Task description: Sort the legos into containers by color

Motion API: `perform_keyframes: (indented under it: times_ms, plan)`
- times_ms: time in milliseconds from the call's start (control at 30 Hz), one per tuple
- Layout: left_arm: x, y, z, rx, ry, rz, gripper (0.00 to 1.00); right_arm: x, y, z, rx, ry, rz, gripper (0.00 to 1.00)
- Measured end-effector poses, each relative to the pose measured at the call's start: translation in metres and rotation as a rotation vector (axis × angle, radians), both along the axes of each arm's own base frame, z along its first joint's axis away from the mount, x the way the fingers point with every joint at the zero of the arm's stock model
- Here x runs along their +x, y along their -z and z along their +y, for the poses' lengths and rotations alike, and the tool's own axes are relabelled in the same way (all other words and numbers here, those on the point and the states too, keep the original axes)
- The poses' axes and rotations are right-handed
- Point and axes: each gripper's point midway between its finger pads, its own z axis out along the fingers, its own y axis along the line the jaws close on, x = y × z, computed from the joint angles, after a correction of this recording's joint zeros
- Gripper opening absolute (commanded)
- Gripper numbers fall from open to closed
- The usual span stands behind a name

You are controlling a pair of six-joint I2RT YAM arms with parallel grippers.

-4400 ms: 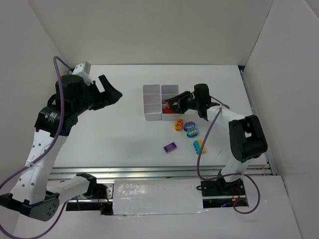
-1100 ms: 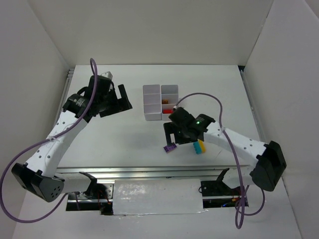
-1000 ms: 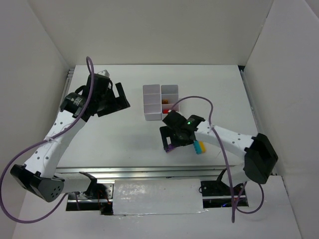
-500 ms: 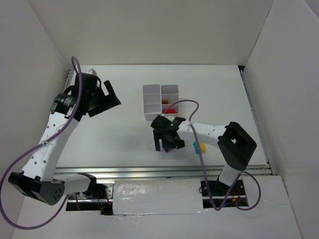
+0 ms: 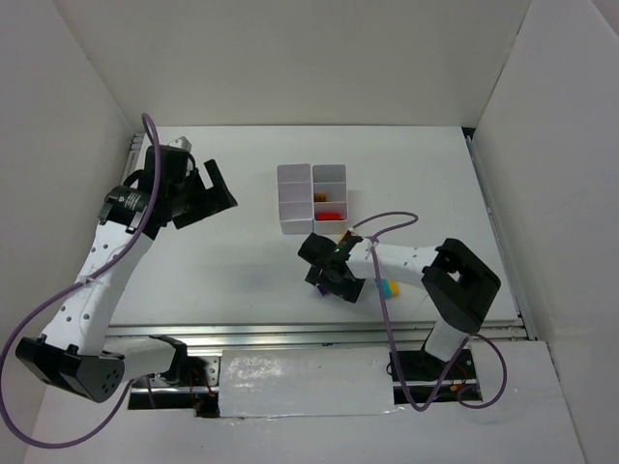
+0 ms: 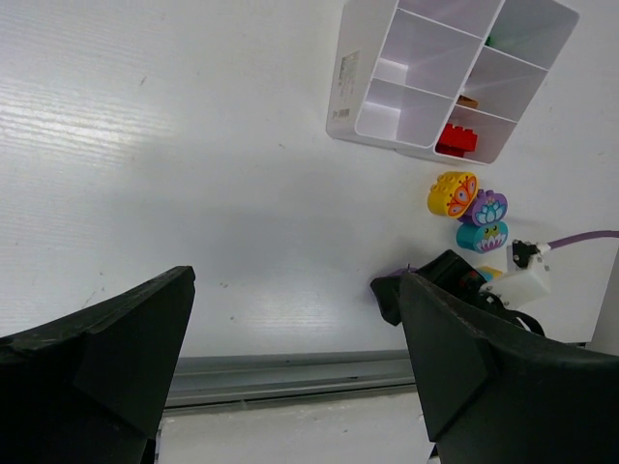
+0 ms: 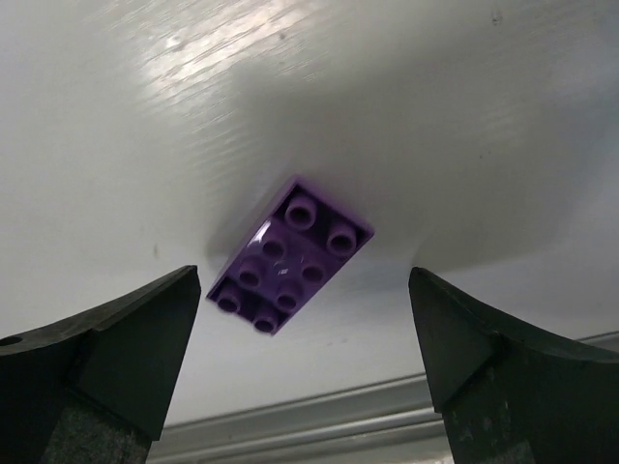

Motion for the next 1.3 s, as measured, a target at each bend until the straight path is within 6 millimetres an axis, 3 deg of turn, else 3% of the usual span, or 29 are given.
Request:
perform_keyframes:
  times_ms: [233,367,433,467,533,700,767,833,1033,1133,1200,1300]
  plan:
    - [-0.005,-0.003,-0.003,-0.009,0.038,-0.027,1.00,0.016,0.005,-0.002,0.006,0.085,-0.041,0.78]
    - [-0.006,0.001,-0.004,-0.012,0.047,-0.020,1.00,0.021,0.008,-0.007,0.000,0.114,-0.040,0.33]
    - [-0.006,0.000,-0.004,-0.013,0.049,-0.021,1.00,0.021,0.009,-0.008,-0.003,0.120,-0.038,0.32]
    - [-0.005,0.000,-0.004,-0.013,0.050,-0.022,0.99,0.021,0.009,-0.008,-0.004,0.120,-0.039,0.25]
    - [-0.005,0.000,-0.004,-0.012,0.051,-0.022,0.99,0.021,0.009,-0.008,-0.003,0.117,-0.041,0.00]
    - [-0.005,0.000,-0.003,-0.003,0.059,-0.028,0.99,0.025,-0.002,-0.002,0.016,0.030,-0.069,0.00]
    - [-0.004,0.000,-0.003,-0.001,0.062,-0.031,1.00,0.033,-0.020,0.012,0.075,-0.066,-0.113,0.00]
    - [-0.004,0.000,-0.002,0.001,0.063,-0.033,0.99,0.049,-0.053,0.036,0.169,-0.177,-0.198,0.00]
    - [0.000,-0.008,-0.001,-0.004,0.077,-0.071,1.00,0.136,-0.205,0.100,0.358,-0.552,-0.633,0.00]
    - [-0.001,-0.014,-0.005,-0.032,0.102,-0.093,1.00,0.187,-0.260,0.115,0.409,-0.729,-0.783,0.00]
    - [-0.003,-0.020,-0.010,-0.051,0.137,-0.114,1.00,0.221,-0.277,0.121,0.415,-0.840,-0.844,0.00]
    - [-0.009,-0.035,-0.020,-0.088,0.214,-0.171,0.99,0.268,-0.269,0.124,0.357,-0.996,-0.864,0.00]
